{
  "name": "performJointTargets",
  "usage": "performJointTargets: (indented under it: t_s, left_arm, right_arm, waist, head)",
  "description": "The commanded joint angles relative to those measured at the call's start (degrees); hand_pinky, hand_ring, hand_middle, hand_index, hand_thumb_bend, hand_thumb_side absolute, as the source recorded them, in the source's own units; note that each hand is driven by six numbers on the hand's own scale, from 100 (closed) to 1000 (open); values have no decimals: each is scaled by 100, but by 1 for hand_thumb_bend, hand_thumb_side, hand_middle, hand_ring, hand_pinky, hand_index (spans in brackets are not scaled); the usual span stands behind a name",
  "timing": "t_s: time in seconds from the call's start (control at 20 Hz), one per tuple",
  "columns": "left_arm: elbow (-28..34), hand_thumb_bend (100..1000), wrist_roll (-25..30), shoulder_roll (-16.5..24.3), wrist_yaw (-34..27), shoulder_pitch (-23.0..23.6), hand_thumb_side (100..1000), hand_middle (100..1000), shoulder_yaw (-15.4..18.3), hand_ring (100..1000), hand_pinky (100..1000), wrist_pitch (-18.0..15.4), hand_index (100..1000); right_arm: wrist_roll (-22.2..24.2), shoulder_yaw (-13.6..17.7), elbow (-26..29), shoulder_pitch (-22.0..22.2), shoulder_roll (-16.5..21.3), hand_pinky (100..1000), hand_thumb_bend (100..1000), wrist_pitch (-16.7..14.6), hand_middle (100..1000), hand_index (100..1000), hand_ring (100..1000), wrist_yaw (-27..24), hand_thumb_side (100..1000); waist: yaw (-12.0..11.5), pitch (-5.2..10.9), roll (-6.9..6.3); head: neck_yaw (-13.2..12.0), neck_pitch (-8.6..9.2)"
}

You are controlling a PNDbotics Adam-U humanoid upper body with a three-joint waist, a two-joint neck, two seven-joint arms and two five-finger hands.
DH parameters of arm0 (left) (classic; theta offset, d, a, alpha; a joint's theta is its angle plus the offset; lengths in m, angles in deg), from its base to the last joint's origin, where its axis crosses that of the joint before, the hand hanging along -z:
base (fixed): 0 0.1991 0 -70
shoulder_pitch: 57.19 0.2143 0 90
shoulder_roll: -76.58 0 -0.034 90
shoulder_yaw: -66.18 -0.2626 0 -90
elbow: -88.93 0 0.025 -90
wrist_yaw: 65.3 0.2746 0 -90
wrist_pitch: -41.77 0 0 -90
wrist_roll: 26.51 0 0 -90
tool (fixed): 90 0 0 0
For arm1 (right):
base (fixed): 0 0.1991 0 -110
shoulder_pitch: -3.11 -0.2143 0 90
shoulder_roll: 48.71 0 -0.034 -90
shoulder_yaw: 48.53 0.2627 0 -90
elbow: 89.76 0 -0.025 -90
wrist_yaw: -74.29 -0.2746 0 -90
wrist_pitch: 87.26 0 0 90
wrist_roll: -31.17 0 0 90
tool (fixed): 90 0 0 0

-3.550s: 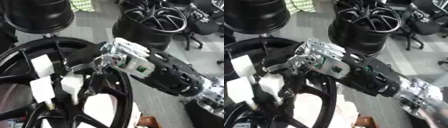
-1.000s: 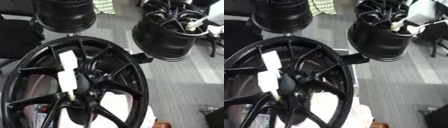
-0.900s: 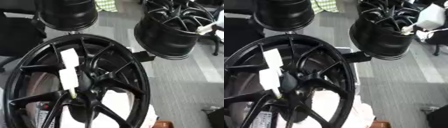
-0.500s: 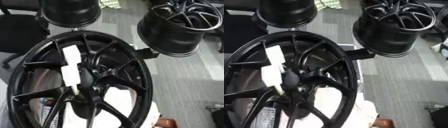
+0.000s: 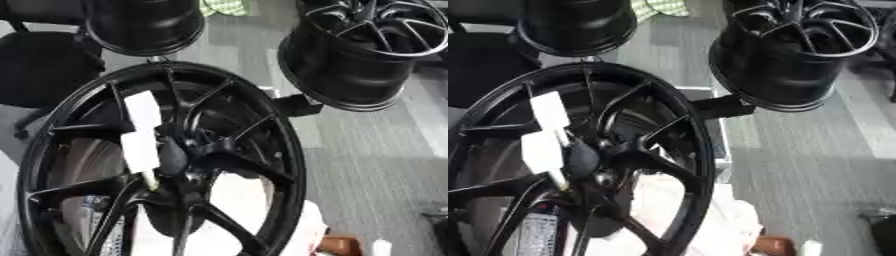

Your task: Pull the pin out of the wheel hub.

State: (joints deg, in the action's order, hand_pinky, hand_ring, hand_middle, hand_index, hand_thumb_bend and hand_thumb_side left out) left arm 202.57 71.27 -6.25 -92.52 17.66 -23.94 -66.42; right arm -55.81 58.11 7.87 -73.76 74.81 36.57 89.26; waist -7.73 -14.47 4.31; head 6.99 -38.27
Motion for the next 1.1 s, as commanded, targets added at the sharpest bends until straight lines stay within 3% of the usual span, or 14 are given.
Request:
performJointTargets:
  t_s: [0.05,0.2,0.3,0.35,0.45,0.55,0.65,0.8,1.0,1.1]
  left_arm:
    - [95,100,25,100,26,-23,585,769,40,717,806,3,807]
    - [95,100,27,99,31,-11,585,769,39,717,806,13,807]
    - [95,100,29,103,33,-7,585,769,38,717,806,12,807]
    - [95,100,30,105,36,-4,585,769,38,717,806,10,806]
    - [95,100,33,102,43,0,585,769,36,717,806,6,806]
    - [95,100,42,96,47,2,584,769,30,717,806,7,806]
    - [95,100,55,91,46,-1,584,769,20,717,806,9,806]
    - [95,100,80,88,31,-10,583,769,3,717,806,10,807]
    - [95,100,155,112,25,-20,579,769,-20,721,806,-19,807]
    - [95,100,191,138,22,-21,578,769,-35,721,806,-42,807]
  right_arm:
    - [205,153,9,-12,106,938,380,15,870,859,975,149,233]
    - [81,215,56,-26,72,929,346,-9,851,844,961,91,230]
    - [-187,265,162,-35,32,913,276,-8,811,822,927,12,244]
    - [-390,292,281,-35,-5,901,198,3,773,806,898,-45,276]
    - [-1052,357,826,-26,-181,886,100,-11,725,784,871,-247,324]
    - [-1911,330,1462,-18,-416,872,100,-219,688,758,858,-600,341]
    - [-2722,205,1640,-91,-575,865,100,-905,673,743,853,-1005,409]
    - [-3411,-50,1690,-294,-868,860,100,-2282,662,733,849,-1216,353]
    - [-3791,-385,1696,-539,-1364,861,100,-3574,655,728,837,-665,247]
    - [-3979,-581,1697,-660,-1631,857,100,-3984,642,719,824,-237,210]
  waist:
    - [28,73,-17]
    - [53,83,-19]
    - [69,90,-23]
    - [77,91,-26]
    - [93,89,-34]
    - [100,88,-45]
    - [106,94,-56]
    - [118,114,-75]
    - [125,126,-106]
    - [137,136,-118]
  head:
    - [-18,-7]
    - [-32,-9]
    - [-50,-21]
    - [-59,-24]
    - [-76,-33]
    - [-101,-45]
    - [-138,-61]
    - [-189,-82]
    - [-263,-106]
    - [-290,-127]
